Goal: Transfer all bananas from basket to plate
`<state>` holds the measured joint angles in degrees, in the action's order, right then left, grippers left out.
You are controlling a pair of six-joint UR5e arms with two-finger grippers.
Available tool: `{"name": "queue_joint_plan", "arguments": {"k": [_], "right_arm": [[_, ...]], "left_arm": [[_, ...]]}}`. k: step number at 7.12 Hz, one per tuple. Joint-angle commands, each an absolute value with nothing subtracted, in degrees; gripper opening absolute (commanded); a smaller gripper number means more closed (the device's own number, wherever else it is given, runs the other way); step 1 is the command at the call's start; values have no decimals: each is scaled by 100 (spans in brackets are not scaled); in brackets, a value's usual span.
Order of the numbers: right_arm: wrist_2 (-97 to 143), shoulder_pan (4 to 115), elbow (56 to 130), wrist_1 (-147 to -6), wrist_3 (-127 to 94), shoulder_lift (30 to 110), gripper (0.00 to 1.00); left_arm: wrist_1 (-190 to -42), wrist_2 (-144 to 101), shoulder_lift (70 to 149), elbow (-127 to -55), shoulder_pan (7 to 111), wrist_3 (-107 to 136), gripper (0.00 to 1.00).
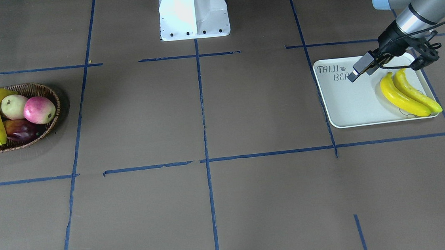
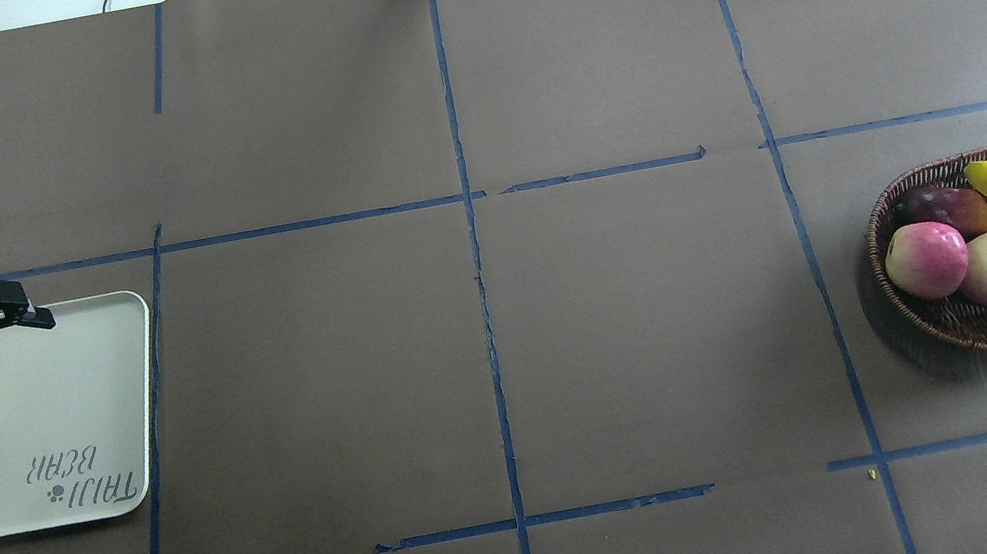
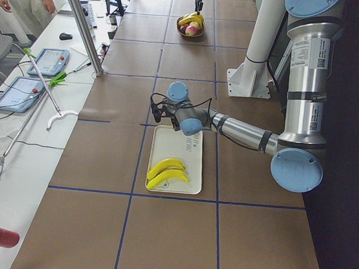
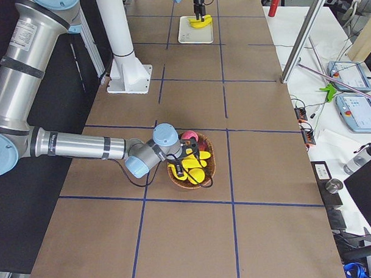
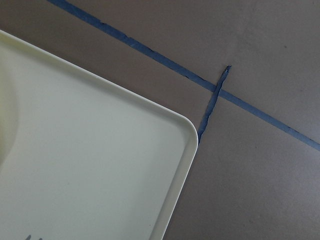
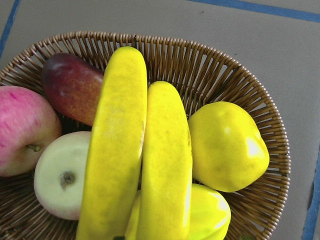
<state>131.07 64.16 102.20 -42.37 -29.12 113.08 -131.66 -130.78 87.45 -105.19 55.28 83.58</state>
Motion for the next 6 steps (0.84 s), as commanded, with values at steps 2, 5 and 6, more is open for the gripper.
{"name": "queue_joint_plan", "arguments": {"k": [2,5,6], "right_arm": [[13122,6302,10187,-4254,-2936,11303,66],[13052,6144,10143,-4263,-2935,11250,62],[13052,6126,10116,-4271,-2936,11224,61]], "left_arm": [[-13166,-13078,8745,-10512,5520,8358,100],[-13166,-13078,8736,-10512,5520,8358,100],[-13166,-13078,8736,-10520,5520,8358,100]]}}
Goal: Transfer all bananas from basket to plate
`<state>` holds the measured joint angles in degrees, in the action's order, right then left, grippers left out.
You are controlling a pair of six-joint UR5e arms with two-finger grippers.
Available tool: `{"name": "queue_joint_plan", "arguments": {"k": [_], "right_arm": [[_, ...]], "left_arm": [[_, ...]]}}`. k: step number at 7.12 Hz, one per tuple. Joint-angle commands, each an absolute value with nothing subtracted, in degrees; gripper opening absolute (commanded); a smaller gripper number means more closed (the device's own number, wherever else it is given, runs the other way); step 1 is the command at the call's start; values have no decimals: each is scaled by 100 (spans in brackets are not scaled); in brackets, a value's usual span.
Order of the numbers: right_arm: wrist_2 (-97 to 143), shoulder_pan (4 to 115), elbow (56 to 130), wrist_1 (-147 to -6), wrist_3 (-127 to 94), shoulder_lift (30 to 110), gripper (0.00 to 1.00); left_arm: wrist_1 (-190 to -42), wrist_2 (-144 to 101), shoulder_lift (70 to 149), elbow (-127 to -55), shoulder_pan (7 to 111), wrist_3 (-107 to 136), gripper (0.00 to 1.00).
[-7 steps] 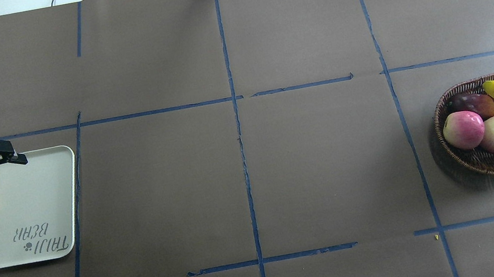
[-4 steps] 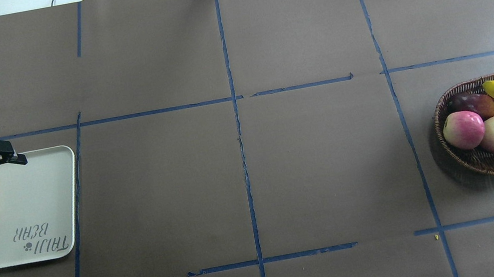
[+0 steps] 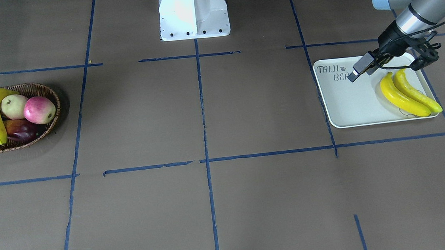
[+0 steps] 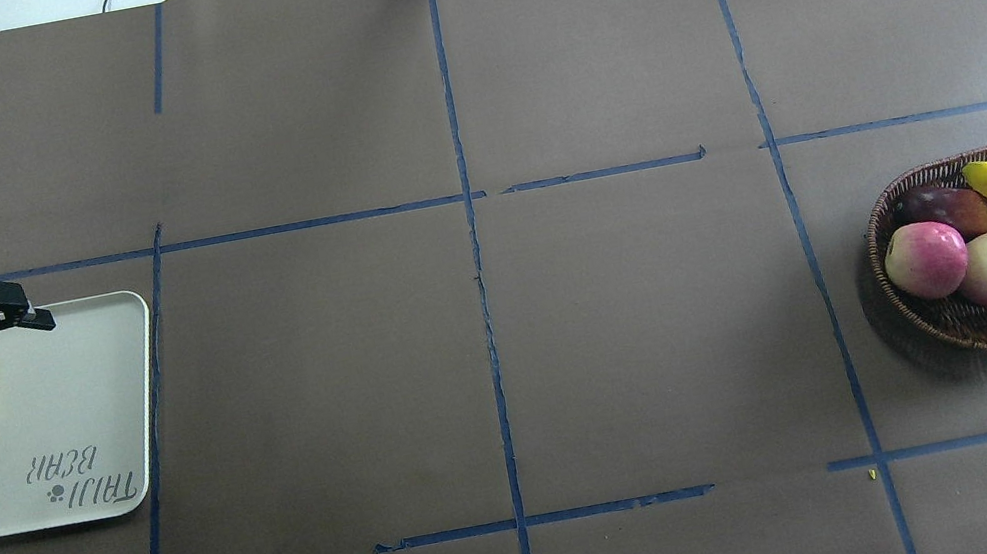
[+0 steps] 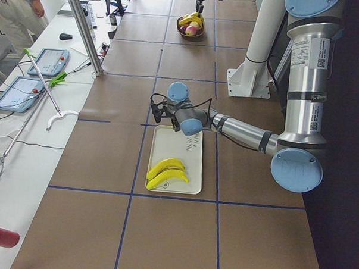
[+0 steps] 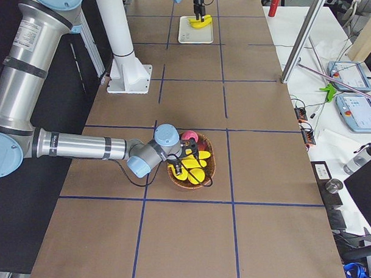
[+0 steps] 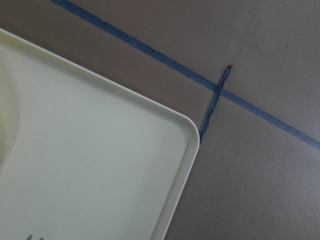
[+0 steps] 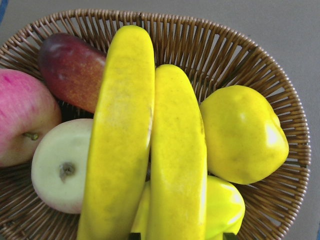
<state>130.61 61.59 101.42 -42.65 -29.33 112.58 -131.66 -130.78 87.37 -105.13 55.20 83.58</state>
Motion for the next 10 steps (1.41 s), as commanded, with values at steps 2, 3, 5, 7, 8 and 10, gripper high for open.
{"name": "queue_joint_plan", "arguments": {"k": [2,3,5,7,8,10], "right_arm": [[13043,6065,10107,-4271,-2927,11224,55],[13043,6056,10090,-4271,-2927,11224,50],[13034,6038,10072,-4263,-2918,11215,25],[13034,6029,10064,-4263,-2909,11180,10],[13043,6038,10063,-4263,-2866,11188,7],[13043,6273,10133,-4219,-2839,11197,3]], "left_arm": [[-13166,-13078,8736,-10512,5520,8358,100],[-13166,-13087,8736,-10512,5520,8358,100],[-13166,-13087,8736,-10520,5520,8358,100],[-13166,-13078,8736,-10521,5520,8358,100],[-13166,-13078,8736,-10521,5520,8358,100],[-13166,-13078,8736,-10512,5476,8358,100]]}}
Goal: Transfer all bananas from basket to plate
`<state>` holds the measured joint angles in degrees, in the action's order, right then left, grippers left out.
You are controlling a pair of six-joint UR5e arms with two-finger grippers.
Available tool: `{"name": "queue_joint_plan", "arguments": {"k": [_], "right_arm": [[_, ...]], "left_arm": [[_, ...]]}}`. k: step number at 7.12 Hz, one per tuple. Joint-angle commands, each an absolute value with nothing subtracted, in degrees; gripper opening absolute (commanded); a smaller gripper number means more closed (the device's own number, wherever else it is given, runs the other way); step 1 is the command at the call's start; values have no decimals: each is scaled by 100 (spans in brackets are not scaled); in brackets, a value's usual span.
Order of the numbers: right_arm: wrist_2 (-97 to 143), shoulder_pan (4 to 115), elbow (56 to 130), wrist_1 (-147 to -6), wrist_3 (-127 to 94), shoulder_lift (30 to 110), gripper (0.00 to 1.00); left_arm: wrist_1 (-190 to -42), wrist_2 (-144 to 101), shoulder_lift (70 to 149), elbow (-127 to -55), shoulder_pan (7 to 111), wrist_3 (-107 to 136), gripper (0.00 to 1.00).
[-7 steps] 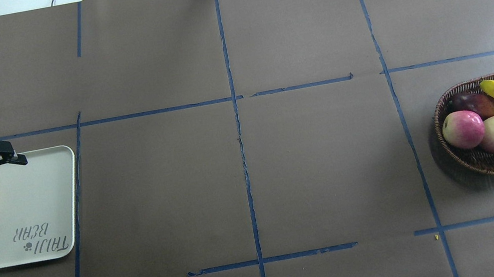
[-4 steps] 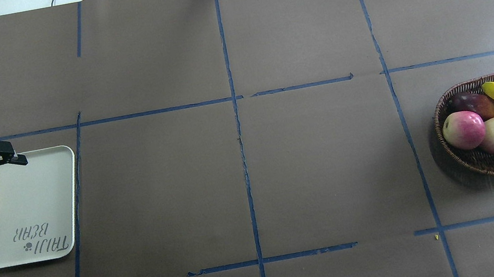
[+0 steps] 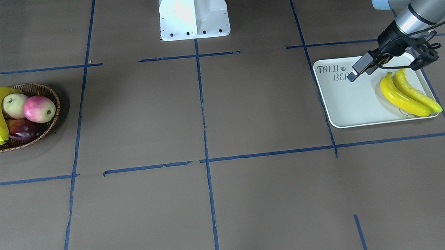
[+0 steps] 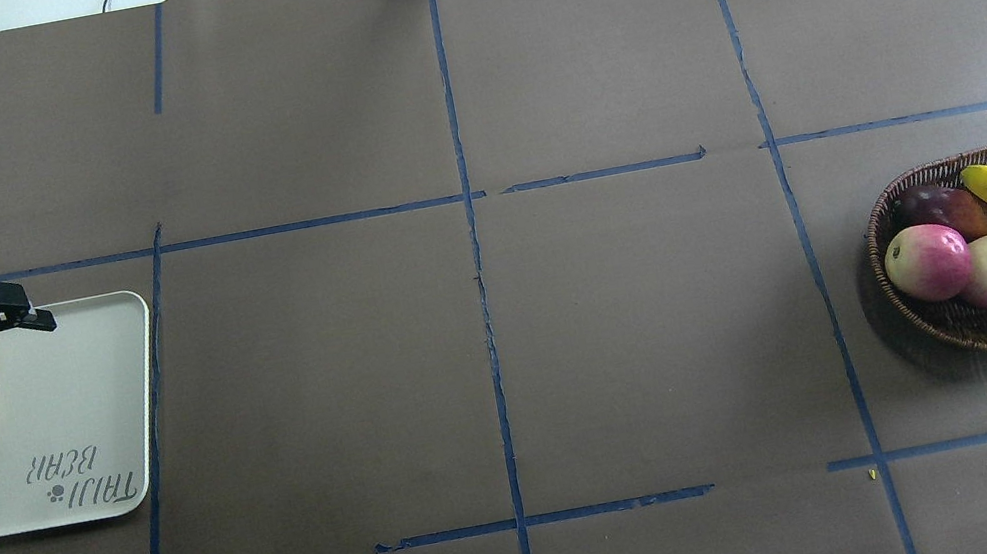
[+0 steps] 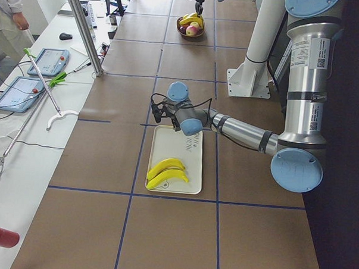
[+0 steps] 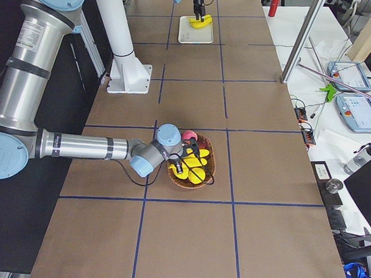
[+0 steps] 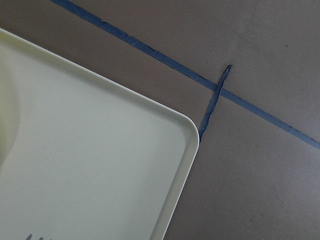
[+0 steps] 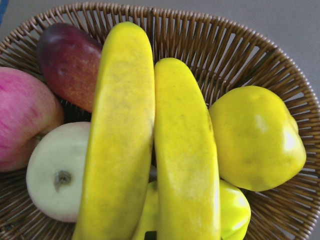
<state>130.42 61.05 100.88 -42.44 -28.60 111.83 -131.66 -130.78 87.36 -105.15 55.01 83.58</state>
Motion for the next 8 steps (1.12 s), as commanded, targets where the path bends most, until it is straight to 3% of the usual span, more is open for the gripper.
{"name": "queue_joint_plan", "arguments": {"k": [1,5,8], "right_arm": [[13069,6615,10264,-4227,-2821,11206,1],[12747,6769,11817,-5998,-2839,11136,0],[12480,6252,11945,-6662,-2961,9971,1]], "left_arm": [[-13166,-13078,8745,-10512,5467,8358,100],[-13166,-13078,8771,-10512,5441,8358,100],[-13175,-13078,8824,-10590,5414,8341,100]]}}
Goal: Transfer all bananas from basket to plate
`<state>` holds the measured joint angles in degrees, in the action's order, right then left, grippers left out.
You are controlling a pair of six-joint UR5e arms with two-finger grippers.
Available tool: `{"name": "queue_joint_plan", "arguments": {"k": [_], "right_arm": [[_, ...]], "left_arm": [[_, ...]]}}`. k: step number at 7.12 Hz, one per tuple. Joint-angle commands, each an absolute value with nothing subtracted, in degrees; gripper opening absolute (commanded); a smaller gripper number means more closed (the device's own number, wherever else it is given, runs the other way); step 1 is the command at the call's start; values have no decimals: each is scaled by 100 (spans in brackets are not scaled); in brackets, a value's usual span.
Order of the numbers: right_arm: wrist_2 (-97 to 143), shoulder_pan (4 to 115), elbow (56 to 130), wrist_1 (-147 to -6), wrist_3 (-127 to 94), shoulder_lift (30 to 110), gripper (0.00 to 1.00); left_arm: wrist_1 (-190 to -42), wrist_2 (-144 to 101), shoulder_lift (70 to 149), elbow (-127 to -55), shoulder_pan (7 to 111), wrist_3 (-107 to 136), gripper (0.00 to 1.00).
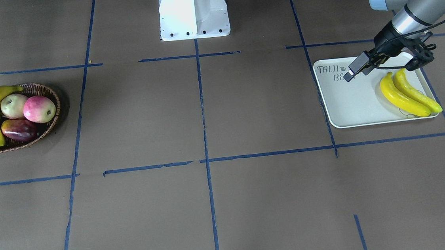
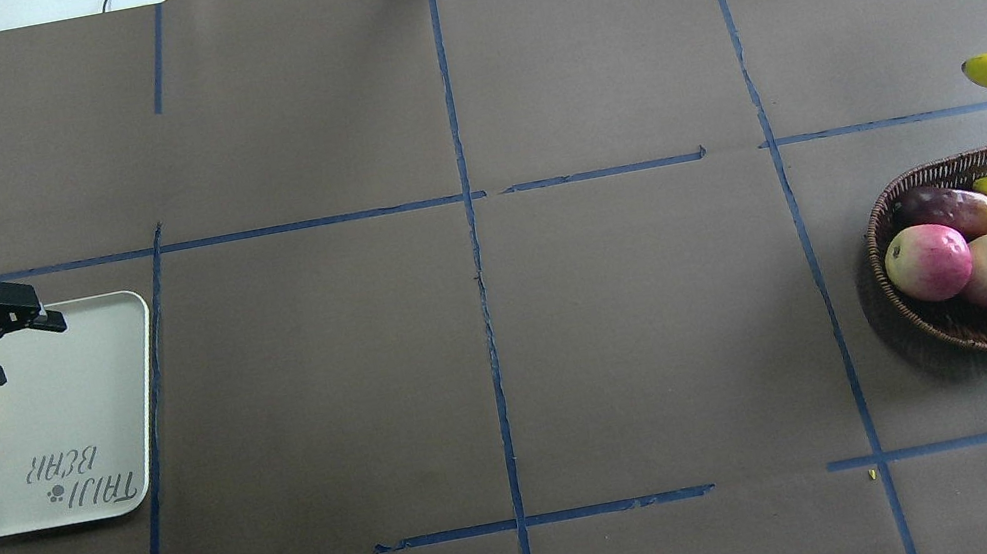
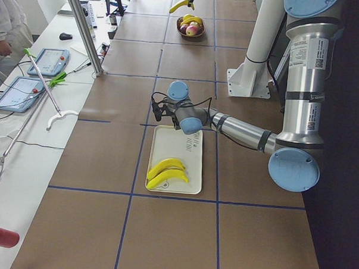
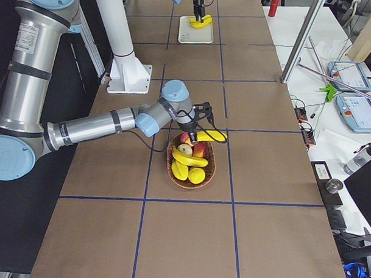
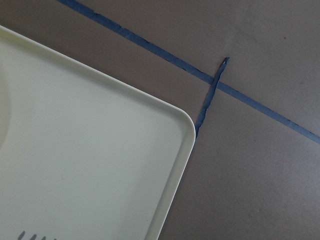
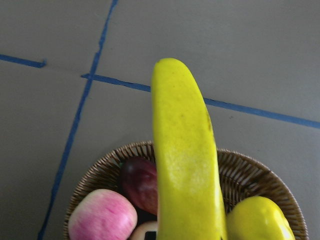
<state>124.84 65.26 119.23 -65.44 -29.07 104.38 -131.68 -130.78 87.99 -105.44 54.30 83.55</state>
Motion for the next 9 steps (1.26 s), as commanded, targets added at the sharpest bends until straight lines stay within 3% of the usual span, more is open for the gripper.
{"name": "queue_joint_plan", "arguments": {"k": [1,4,7,9], "right_arm": [[12585,5936,11918,-6619,-3501,9645,1],[12542,4558,11524,-6618,-4979,7784,1],[11545,3624,11356,-6514,-6371,6814,3],[10919,3166,10840,-5184,-7562,6453,3]], "left_arm": [[-13392,-13069,9068,-10591,5240,8332,100],[-13421,-13078,10146,-10530,4827,8393,100],[-13368,-13069,11098,-10380,4379,9961,100],[-13359,-12842,11485,-10310,4342,11026,100]]}}
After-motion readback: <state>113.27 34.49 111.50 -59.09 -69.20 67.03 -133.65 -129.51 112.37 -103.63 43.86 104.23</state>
